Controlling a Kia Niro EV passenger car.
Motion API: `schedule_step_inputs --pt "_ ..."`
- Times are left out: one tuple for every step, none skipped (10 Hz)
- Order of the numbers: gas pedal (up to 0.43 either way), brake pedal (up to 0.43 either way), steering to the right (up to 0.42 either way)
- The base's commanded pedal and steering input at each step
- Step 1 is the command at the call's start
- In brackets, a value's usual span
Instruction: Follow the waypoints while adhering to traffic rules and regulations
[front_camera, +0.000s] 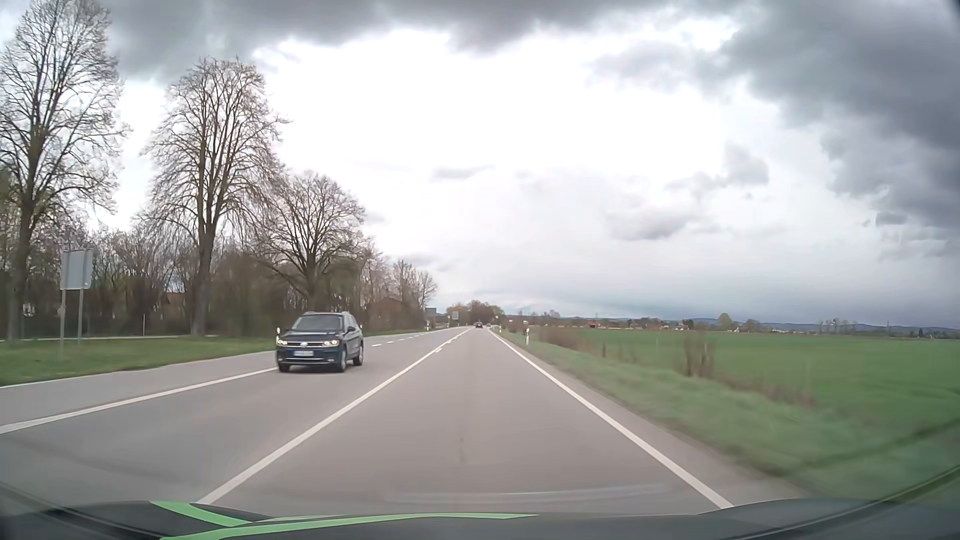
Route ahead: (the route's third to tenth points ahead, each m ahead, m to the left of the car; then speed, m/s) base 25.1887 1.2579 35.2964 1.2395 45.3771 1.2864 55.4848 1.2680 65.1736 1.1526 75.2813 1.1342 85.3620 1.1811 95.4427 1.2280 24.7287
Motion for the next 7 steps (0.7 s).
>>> schedule_step_inputs --pt "0.280 0.000 0.001" --pt "0.280 0.000 0.001" --pt "0.280 0.000 0.001" --pt "0.280 0.000 0.001" --pt "0.280 0.000 0.001" --pt "0.280 0.000 0.001" --pt "0.280 0.000 0.002"
